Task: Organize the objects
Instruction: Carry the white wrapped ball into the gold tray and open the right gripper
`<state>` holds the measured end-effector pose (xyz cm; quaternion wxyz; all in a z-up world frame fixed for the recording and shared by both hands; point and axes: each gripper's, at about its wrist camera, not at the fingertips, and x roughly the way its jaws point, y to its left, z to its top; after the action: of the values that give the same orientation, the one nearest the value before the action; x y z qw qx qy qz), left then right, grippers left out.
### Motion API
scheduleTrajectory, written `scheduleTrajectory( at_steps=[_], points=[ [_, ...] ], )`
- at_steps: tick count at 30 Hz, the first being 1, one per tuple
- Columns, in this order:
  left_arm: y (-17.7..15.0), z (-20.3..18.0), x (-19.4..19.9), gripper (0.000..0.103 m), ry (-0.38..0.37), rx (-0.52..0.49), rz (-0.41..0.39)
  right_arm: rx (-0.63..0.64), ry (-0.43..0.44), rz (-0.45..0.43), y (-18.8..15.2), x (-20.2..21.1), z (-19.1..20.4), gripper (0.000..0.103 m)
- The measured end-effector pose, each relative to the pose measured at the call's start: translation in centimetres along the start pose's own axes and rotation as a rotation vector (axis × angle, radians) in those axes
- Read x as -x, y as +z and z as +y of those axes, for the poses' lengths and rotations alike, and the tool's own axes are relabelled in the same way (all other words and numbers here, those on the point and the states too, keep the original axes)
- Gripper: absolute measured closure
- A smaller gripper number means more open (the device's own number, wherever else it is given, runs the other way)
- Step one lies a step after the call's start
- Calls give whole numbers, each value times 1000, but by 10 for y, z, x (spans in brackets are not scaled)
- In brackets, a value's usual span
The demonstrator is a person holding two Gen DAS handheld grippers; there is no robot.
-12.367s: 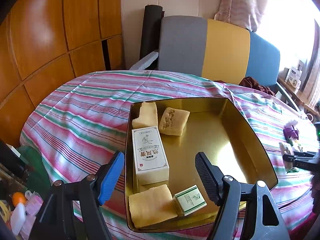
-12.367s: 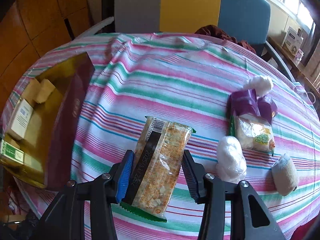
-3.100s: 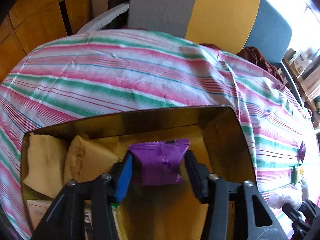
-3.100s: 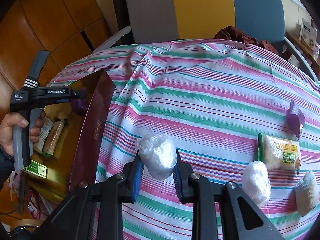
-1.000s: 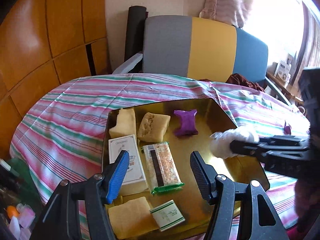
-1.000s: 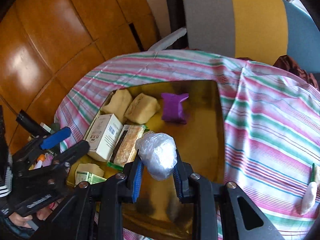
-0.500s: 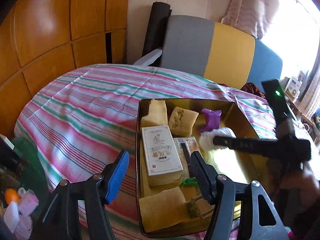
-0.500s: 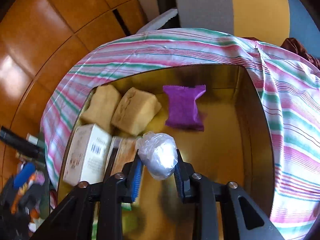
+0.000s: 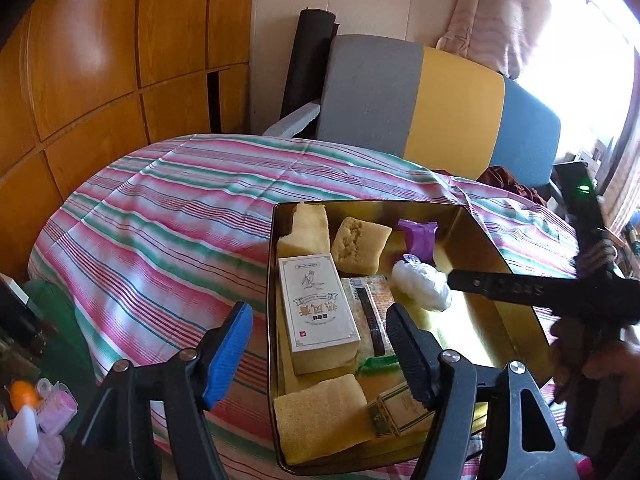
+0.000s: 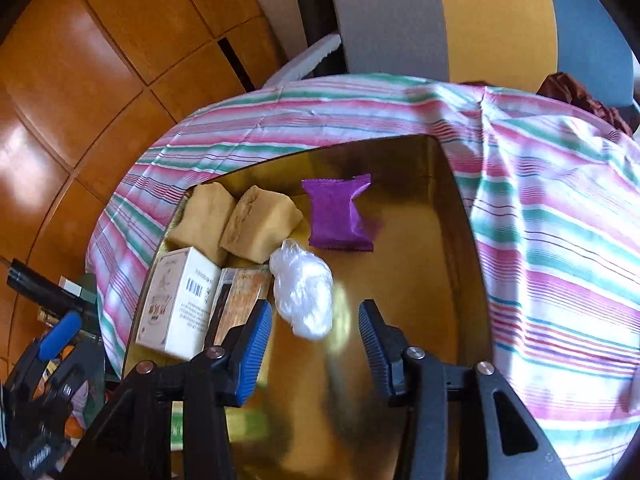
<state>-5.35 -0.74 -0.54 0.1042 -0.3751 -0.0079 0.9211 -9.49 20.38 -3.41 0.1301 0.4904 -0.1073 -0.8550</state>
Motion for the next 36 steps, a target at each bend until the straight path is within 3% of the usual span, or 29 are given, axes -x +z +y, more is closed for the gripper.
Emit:
scheduleTrajectory(
  at_steps=[7,11,21,27,36],
  points=[
    [1,-11,8,33,-4,-29,-17,85,-54,-52,-20,35,4,57],
    [2,-18,12,32,-7,-49,-24,109,-79,-70,-34,53,1,41],
    [3,-43,22,27,-32,-114,-41,61,-162,-93,-57,88,-41,34],
    [6,-71,22,23,-72,-170,-39,-57,-252,-120,-66,121,-96,33],
    [6,-139,18,23,-184,-302,-24,-405,-436,-195,-96,194,-208,33]
  ],
)
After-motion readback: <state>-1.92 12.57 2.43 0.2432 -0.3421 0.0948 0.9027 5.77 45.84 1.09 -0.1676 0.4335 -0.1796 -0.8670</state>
